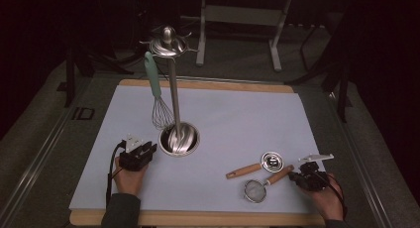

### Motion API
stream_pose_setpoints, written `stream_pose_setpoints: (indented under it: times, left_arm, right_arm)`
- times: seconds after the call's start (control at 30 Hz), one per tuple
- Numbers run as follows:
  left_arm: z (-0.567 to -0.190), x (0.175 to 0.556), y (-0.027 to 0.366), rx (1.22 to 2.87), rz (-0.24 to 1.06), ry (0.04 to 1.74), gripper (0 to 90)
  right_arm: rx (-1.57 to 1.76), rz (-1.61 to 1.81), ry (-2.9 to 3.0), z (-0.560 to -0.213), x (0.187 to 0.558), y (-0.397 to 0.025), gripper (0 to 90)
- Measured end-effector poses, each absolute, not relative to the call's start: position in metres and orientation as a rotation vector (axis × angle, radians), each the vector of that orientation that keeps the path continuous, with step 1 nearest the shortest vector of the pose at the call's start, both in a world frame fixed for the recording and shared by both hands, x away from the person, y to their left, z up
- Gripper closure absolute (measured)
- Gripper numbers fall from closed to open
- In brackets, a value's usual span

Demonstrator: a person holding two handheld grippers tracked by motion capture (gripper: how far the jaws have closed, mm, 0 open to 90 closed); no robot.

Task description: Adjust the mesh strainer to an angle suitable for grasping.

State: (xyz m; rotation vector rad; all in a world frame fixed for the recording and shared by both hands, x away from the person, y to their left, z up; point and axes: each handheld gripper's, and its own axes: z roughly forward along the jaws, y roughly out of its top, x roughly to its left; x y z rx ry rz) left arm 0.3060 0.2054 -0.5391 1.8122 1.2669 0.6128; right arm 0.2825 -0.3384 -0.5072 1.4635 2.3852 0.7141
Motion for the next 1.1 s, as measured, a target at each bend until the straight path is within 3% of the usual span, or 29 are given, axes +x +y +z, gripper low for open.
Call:
stream_pose_setpoints:
  times: [0.5,0.93,1.1]
  left_arm:
    - [-0.539,0.307,0.203,1.837,0.622,1.267,70.7]
    - [-0.539,0.306,0.203,1.840,0.623,1.268,70.6]
    - [-0.540,0.306,0.202,1.842,0.624,1.266,70.6]
  right_arm:
    - [1.460,0.701,2.407,-0.510,0.296,-0.331,90.0]
    - [1.350,0.684,2.493,-0.510,0.330,-0.277,90.0]
    - [1.364,0.675,2.469,-0.509,0.330,-0.271,79.2]
